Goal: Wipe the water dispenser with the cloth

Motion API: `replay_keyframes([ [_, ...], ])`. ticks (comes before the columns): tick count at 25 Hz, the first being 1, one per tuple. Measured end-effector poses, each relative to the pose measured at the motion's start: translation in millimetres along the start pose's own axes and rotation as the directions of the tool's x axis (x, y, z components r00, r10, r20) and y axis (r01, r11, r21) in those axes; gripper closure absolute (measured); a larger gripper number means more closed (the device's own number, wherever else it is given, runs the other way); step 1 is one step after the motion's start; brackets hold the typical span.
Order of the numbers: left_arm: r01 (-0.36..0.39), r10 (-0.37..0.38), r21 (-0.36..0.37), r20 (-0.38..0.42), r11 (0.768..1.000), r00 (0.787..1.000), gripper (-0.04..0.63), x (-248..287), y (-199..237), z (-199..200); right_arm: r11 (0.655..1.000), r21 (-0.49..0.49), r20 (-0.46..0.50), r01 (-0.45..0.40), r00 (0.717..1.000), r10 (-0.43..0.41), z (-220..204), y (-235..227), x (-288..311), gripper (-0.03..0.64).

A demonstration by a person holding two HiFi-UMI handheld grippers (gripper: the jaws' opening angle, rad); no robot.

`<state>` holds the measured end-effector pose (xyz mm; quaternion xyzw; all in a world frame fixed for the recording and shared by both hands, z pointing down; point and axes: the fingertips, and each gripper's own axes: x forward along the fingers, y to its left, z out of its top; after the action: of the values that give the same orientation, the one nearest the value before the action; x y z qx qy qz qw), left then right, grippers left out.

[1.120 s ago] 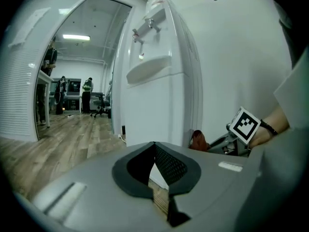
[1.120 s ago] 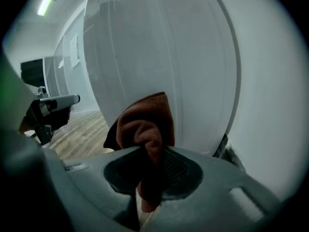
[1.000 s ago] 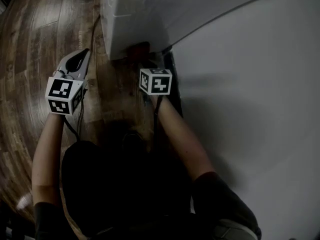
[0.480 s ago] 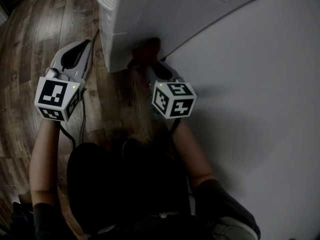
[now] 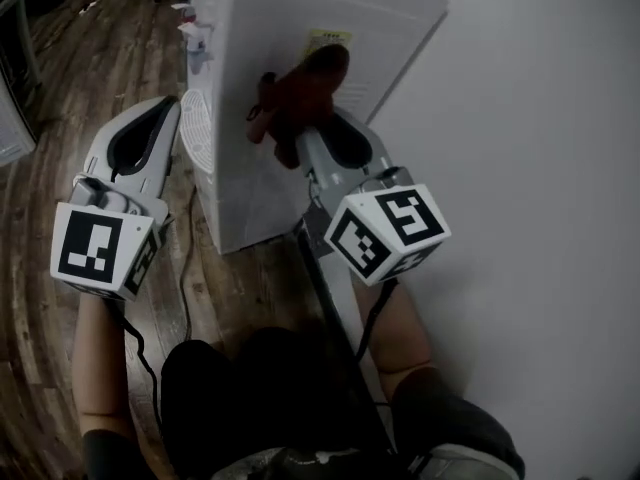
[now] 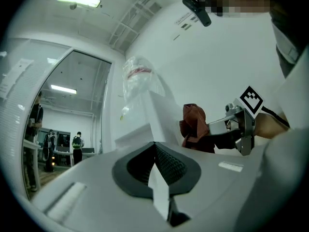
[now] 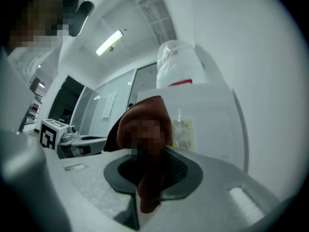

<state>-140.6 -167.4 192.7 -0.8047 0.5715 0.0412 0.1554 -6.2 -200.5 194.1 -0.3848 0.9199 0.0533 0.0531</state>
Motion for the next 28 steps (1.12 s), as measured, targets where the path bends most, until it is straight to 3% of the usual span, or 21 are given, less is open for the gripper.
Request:
replay_keyframes([
  [5, -0.034, 0.026, 0.105, 0.073, 0.994, 0.997, 0.577, 6, 14, 77, 0.997, -0.067, 0.143, -0.045, 0.988, 0.055, 111, 20, 23, 0.558],
  [9, -0.047, 0.038, 0.113, 0.084, 0.992, 0.996, 0.577, 5, 20, 88, 0.989, 0.025, 0.14, -0.142, 0.981, 0.138, 125, 36, 42, 0.558],
  [14, -0.054, 0.055, 0.083, -0.006, 0.995, 0.998, 0.577, -11, 22, 28, 0.978, 0.132, -0.004, -0.163, 0.986, 0.165, 57, 38, 48, 0.558],
  [19, -0.07, 0.074, 0.035, -0.126, 0.997, 0.989, 0.577, -31, 17, -68, 0.979, 0.146, -0.144, -0.141, 0.976, 0.162, -39, 38, 34, 0.558],
  [28, -0.051, 0.013, -0.104, -0.331, 0.993, 0.943, 0.577, -64, -11, -247, 0.978, 0.195, -0.4, -0.07, 0.905, 0.144, -252, 36, 14, 0.558],
])
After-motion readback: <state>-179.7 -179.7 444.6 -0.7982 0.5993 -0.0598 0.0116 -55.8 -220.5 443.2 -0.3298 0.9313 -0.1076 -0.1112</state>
